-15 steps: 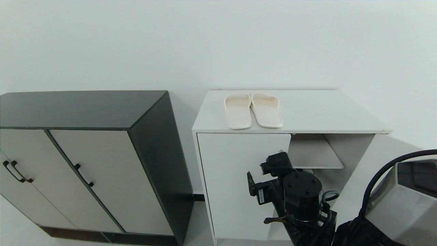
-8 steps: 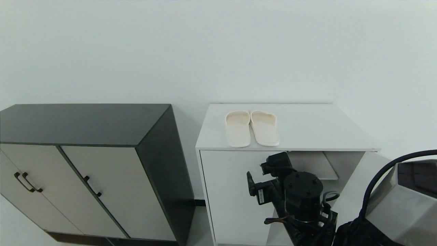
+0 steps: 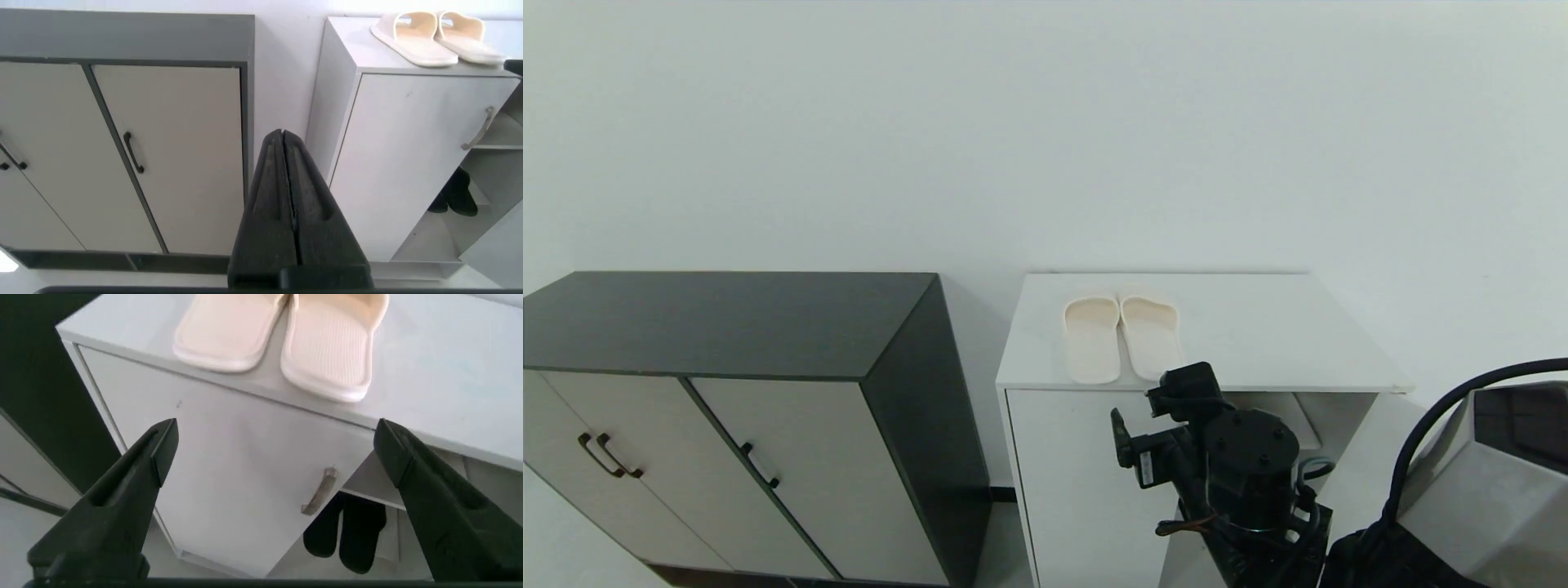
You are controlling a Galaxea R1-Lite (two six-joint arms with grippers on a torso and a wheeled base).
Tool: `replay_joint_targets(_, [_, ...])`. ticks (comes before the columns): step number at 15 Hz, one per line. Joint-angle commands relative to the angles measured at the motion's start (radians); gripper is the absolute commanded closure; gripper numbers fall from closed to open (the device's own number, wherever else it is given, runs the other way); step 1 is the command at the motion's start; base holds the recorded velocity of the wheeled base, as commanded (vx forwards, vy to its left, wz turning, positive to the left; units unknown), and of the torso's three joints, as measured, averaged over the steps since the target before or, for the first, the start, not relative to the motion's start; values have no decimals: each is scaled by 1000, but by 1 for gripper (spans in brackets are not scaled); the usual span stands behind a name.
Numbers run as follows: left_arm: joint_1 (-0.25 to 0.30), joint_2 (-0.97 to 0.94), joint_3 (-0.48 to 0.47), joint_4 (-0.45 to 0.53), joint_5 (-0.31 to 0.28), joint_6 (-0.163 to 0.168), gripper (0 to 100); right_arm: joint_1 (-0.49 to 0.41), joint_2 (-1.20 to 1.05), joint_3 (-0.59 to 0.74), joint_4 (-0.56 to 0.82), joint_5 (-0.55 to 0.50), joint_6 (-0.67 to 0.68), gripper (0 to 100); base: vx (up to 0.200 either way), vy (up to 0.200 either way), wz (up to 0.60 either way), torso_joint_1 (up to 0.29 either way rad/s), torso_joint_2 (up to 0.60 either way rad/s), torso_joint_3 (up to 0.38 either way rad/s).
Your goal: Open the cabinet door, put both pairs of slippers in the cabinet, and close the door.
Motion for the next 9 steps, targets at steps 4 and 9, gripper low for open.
replay_joint_targets(4, [0, 0, 0, 0, 2, 3, 100, -18, 13, 15, -95, 37, -74, 0, 0, 0, 0, 69, -143, -79])
replay_joint_targets(9, [0, 0, 0, 0, 3, 10, 100, -15, -85, -61, 130, 103, 27, 0, 0, 0, 0, 0, 0, 0])
